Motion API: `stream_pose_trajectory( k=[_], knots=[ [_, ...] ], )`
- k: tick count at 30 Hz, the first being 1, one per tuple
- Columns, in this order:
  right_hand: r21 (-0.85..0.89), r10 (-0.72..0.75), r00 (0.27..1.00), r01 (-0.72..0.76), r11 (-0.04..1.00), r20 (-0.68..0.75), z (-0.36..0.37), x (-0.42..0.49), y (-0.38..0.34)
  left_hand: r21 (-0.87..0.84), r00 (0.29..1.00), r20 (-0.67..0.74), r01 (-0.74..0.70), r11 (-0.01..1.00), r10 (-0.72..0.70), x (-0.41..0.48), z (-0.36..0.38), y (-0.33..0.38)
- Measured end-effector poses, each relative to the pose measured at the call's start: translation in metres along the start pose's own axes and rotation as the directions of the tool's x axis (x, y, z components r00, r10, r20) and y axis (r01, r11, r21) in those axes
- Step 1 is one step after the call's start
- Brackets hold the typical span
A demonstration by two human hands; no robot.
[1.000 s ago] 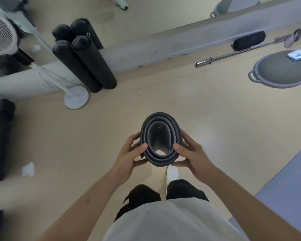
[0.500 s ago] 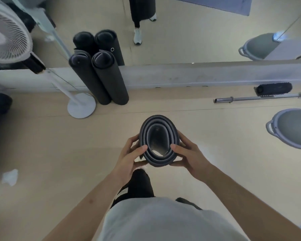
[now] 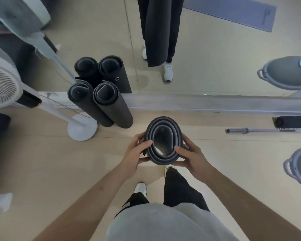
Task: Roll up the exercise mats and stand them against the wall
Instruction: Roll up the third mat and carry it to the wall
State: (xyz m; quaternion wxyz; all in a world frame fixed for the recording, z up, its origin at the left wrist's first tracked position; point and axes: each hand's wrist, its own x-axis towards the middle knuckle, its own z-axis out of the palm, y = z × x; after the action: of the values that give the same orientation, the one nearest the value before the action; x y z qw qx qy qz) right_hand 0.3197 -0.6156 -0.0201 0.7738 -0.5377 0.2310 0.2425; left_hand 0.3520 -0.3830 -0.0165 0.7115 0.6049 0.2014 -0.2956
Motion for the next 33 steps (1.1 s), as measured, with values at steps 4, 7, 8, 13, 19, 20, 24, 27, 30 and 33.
stream_pose_trajectory(
  k=[4,7,8,13,19,20,24,27,30,33],
  knots=[
    [-0.027,0.054,0.998,-0.053,0.998,0.024,-0.023,0.087,-0.033,-0.057,0.996,-0.090,0.013,0.998,-0.018,0.078,0.010,0.017],
    [-0.064,0.107,0.994,-0.106,0.992,0.006,-0.029,0.146,-0.049,-0.091,0.989,-0.134,0.045,0.995,-0.057,0.133,0.008,0.023],
    [-0.071,0.124,0.992,-0.124,0.990,-0.003,-0.030,0.166,-0.052,-0.105,0.987,-0.149,0.051,0.993,-0.067,0.152,0.005,0.024],
    [-0.164,0.184,0.983,-0.181,0.970,0.004,-0.019,0.269,-0.062,-0.161,0.976,-0.177,0.101,0.982,-0.130,0.242,-0.023,0.028],
    [-0.194,0.231,0.971,-0.239,0.951,-0.062,0.001,0.374,-0.046,-0.169,0.971,-0.174,0.136,0.976,-0.165,0.329,-0.068,0.027],
    [-0.186,0.236,0.969,-0.246,0.951,-0.075,0.005,0.386,-0.042,-0.159,0.970,-0.178,0.135,0.978,-0.163,0.340,-0.075,0.027],
    [-0.164,0.232,0.966,-0.248,0.955,-0.112,0.020,0.425,-0.031,-0.102,0.970,-0.182,0.142,0.985,-0.159,0.377,-0.097,0.039],
    [-0.105,0.223,0.966,-0.238,0.966,-0.132,0.032,0.445,-0.026,-0.077,0.966,-0.196,0.157,0.985,-0.169,0.398,-0.112,0.051],
    [-0.107,0.226,0.962,-0.243,0.964,-0.152,0.052,0.465,-0.017,-0.079,0.951,-0.256,0.158,0.984,-0.174,0.420,-0.121,0.062],
    [-0.137,0.256,0.945,-0.287,0.948,-0.205,0.070,0.479,-0.003,-0.017,0.937,-0.327,0.124,0.992,-0.123,0.433,-0.121,0.067]
  ],
)
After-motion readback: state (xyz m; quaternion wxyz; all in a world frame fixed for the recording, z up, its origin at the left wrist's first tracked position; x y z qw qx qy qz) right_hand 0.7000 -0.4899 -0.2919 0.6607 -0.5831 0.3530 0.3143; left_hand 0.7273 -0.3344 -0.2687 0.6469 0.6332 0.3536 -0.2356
